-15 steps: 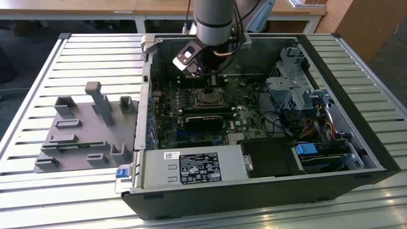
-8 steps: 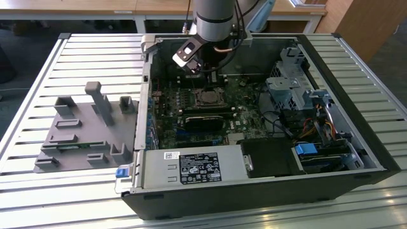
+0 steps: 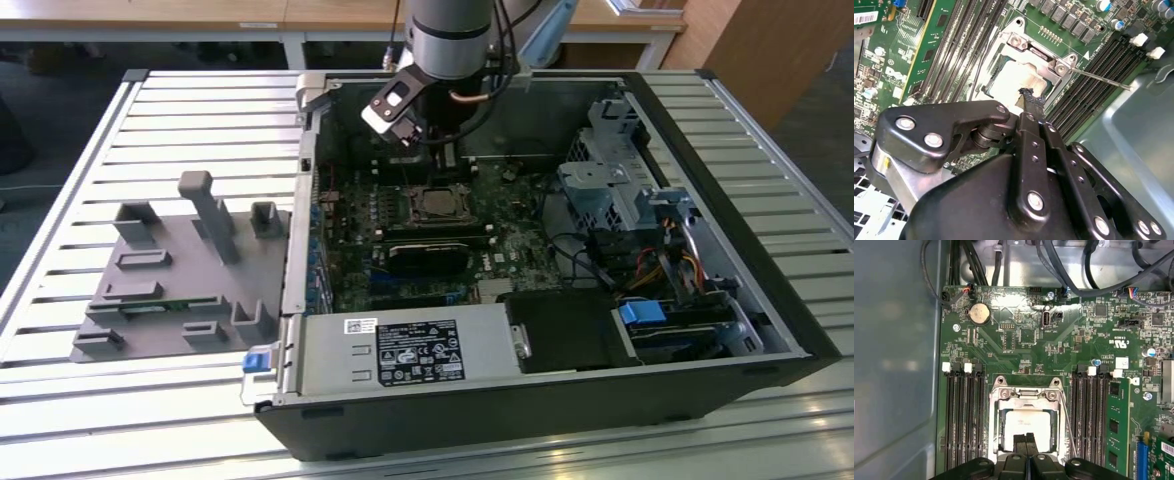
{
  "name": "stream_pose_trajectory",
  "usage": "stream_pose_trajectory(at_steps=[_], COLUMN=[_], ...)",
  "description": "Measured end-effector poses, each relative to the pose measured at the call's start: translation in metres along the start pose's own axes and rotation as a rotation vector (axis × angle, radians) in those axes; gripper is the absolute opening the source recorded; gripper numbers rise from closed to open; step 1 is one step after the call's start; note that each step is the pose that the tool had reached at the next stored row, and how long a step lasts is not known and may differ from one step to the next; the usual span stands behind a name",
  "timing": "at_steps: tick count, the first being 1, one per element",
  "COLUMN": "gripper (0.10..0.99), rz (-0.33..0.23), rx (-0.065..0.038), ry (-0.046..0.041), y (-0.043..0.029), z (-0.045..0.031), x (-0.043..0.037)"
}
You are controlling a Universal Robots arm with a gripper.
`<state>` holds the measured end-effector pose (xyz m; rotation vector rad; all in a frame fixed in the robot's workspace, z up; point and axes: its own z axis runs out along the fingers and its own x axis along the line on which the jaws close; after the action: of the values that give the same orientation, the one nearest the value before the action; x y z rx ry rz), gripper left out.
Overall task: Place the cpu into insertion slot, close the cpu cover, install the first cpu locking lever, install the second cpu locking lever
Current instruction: 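Install the first cpu locking lever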
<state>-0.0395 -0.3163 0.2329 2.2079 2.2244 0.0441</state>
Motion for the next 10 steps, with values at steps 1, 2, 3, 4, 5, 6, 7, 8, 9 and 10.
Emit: stream_pose_trajectory(at_steps=[1, 2, 3, 4, 5, 6, 7, 8, 9, 10], gripper=[0.114, 0.114, 0.114, 0.114, 0.114, 0.114, 0.114, 0.114, 0.114, 0.114], rz=[0.0, 0.0, 0.0, 0.0, 0.0, 0.0, 0.0, 0.0, 0.0, 0.0], rx=[0.0, 0.0, 0.0, 0.0, 0.0, 0.0, 0.0, 0.0, 0.0, 0.0], ry=[-0.0004, -0.0011, -0.0012, -0.0013, -0.0017, -0.002, -0.0023, -0.0026, -0.0028, -0.0029], y=[0.0, 0.0, 0.0, 0.0, 0.0001, 0.0001, 0.0001, 0.0001, 0.0001, 0.0001], z=[-0.0005, -0.0011, -0.0017, -0.0022, -0.0027, -0.0033, -0.0039, -0.0046, -0.0052, -0.0056], x=[0.0, 0.0, 0.0, 0.0, 0.0, 0.0, 0.0001, 0.0001, 0.0001, 0.0001])
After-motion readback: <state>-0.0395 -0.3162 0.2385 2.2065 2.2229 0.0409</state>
